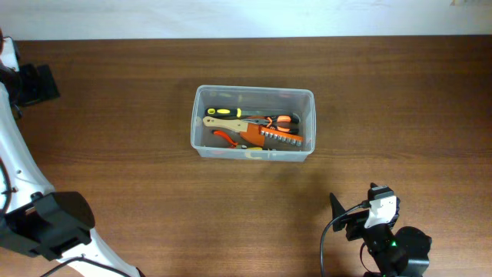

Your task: Pack container

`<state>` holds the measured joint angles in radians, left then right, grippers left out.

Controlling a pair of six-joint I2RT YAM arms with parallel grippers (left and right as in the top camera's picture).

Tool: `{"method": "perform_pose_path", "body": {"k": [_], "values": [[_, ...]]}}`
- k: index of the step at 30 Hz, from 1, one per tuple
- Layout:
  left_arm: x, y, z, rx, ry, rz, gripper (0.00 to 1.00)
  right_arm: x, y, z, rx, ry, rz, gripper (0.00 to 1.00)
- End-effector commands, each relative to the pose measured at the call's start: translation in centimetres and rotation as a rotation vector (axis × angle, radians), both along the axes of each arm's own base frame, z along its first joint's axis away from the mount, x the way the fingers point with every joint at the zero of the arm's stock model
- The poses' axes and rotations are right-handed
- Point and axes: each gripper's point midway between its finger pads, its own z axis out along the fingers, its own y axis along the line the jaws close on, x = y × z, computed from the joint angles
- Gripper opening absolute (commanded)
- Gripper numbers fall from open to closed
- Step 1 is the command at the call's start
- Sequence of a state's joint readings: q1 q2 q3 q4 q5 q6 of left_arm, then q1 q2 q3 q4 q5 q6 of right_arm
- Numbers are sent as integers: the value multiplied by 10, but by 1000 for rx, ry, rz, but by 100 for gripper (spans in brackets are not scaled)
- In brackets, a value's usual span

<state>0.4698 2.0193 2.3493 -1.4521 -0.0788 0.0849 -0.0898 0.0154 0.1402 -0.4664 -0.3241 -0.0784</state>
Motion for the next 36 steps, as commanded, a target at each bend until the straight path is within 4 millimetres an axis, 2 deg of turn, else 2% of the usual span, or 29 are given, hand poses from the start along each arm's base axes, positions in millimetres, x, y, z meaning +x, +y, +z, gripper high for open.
{"method": "perform_pose_path", "body": {"k": [1, 4, 6, 9, 12, 15, 19, 22, 24, 26, 30, 36], "values": [[-2, -2, 16, 10, -42, 6, 99, 0, 3, 0, 10, -6, 13, 99], [0, -12, 24, 18, -60, -16, 99, 0, 3, 0, 10, -5, 13, 99], [-1, -27, 40, 32, -92, -45, 99, 0, 3, 0, 10, -5, 13, 99], [-11, -66, 71, 56, -158, -122, 99, 0, 3, 0, 10, -6, 13, 99], [-33, -108, 101, 75, -227, -206, 99, 0, 3, 0, 10, -6, 13, 99], [-52, -137, 141, 133, -396, -267, 99, 0, 3, 0, 10, -6, 13, 99], [-64, -185, 193, 127, -770, -407, 99, 0, 3, 0, 10, -5, 13, 99], [-78, -213, 207, 130, -1005, -514, 99, 0, 3, 0, 10, -5, 13, 99], [-92, -225, 197, 133, -1099, -560, 99, 0, 3, 0, 10, -5, 13, 99], [-105, -230, 175, 136, -1146, -581, 99, 0, 3, 0, 10, -5, 13, 99], [-125, -232, 112, 139, -1158, -584, 99, 0, 3, 0, 10, -6, 13, 99], [-139, -232, 24, 142, -1155, -579, 99, 0, 3, 0, 10, -5, 13, 99]]}}
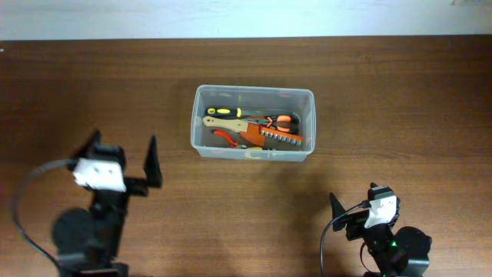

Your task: Pack container

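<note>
A clear plastic container (201,137) stands open-topped at the middle of the table. Inside lie a yellow-and-black screwdriver (221,111), a wooden-handled brush (224,123), orange-handled pliers (280,120) and an orange bit holder (280,138). My left gripper (123,152) hovers over the table to the front left of the container, its fingers spread wide, open and holding nothing. My right gripper (352,206) sits low at the front right, well away from the container, also open and empty.
The brown wooden table (384,92) spans the view, with a white wall strip along the far edge. A black cable (23,196) loops beside the left arm. No lid or loose tool shows outside the container.
My left arm was folded at the far left edge of the view; its gripper now stands over the table, front left of the container, open. The right arm and the container's contents are unchanged.
</note>
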`<state>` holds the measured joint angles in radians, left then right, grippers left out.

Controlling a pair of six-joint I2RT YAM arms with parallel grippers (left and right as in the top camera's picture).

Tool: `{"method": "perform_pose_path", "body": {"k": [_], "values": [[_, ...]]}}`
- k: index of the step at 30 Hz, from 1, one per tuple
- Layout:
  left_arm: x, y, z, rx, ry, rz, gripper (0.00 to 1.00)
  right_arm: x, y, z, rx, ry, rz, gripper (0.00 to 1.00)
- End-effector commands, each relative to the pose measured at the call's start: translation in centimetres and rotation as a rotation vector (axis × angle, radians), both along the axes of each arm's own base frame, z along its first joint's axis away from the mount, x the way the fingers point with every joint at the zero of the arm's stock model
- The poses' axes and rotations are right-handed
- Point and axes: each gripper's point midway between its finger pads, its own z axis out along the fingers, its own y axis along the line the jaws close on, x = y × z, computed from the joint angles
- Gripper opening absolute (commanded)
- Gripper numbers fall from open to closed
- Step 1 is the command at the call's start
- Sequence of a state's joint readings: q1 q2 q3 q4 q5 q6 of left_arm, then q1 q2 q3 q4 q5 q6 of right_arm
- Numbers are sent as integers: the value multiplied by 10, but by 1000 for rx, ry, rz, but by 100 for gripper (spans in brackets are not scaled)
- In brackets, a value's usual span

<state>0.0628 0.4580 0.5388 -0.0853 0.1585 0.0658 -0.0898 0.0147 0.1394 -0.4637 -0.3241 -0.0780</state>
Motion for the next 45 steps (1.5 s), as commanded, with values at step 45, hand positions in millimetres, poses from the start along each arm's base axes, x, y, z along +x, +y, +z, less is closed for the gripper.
{"method": "perform_pose_path", "body": {"k": [45], "values": [[-18, 2, -170, -13, 154, 21, 99, -1, 3, -1, 10, -3, 13, 99]]}}
